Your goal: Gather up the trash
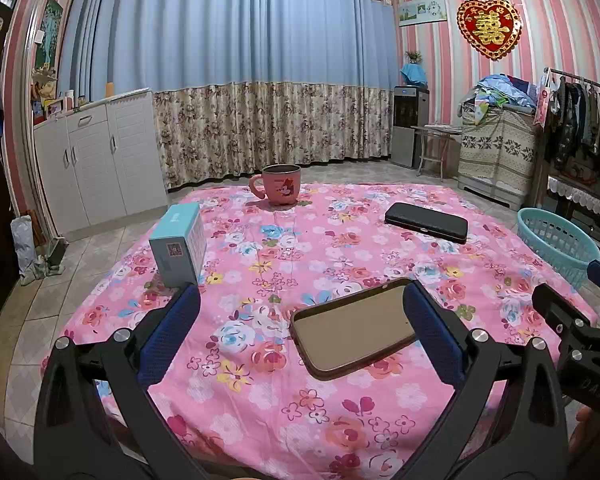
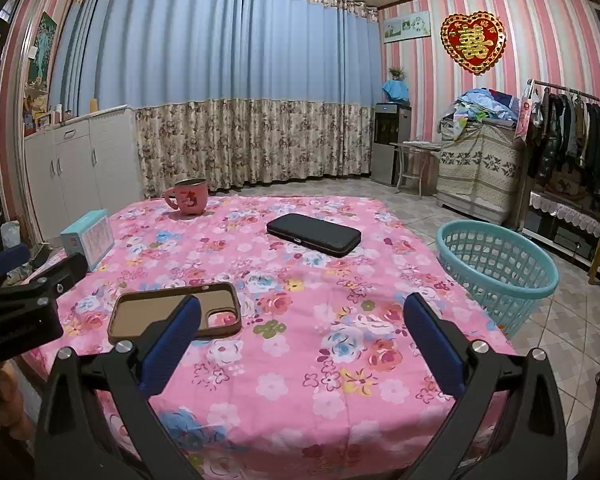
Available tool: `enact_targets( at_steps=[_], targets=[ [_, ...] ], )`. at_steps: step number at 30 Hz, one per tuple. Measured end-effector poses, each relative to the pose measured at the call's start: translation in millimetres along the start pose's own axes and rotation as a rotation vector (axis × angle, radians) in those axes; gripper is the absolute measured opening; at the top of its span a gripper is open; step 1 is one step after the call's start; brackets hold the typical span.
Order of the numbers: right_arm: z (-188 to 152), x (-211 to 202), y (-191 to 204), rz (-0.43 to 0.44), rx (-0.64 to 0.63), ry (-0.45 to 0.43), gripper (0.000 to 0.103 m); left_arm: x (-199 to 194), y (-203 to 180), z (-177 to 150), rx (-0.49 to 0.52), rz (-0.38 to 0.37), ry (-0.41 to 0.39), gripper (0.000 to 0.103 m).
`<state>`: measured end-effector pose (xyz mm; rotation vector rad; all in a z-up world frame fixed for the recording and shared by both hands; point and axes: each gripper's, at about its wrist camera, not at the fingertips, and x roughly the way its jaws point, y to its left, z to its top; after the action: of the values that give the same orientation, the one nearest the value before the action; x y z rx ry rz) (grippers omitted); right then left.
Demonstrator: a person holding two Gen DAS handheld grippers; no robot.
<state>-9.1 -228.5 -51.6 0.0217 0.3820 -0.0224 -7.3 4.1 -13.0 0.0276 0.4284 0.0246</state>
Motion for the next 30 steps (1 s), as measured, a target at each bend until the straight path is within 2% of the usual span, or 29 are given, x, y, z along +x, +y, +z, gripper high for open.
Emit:
enact_targets(
  at_steps=[30],
  targets=[
    [-2.5,0.2,-0.4,-0.011,0.003,-0.006,0.099,2.2,0.9,-1.4,0.004,0.008,-0.012,0.098]
  ],
)
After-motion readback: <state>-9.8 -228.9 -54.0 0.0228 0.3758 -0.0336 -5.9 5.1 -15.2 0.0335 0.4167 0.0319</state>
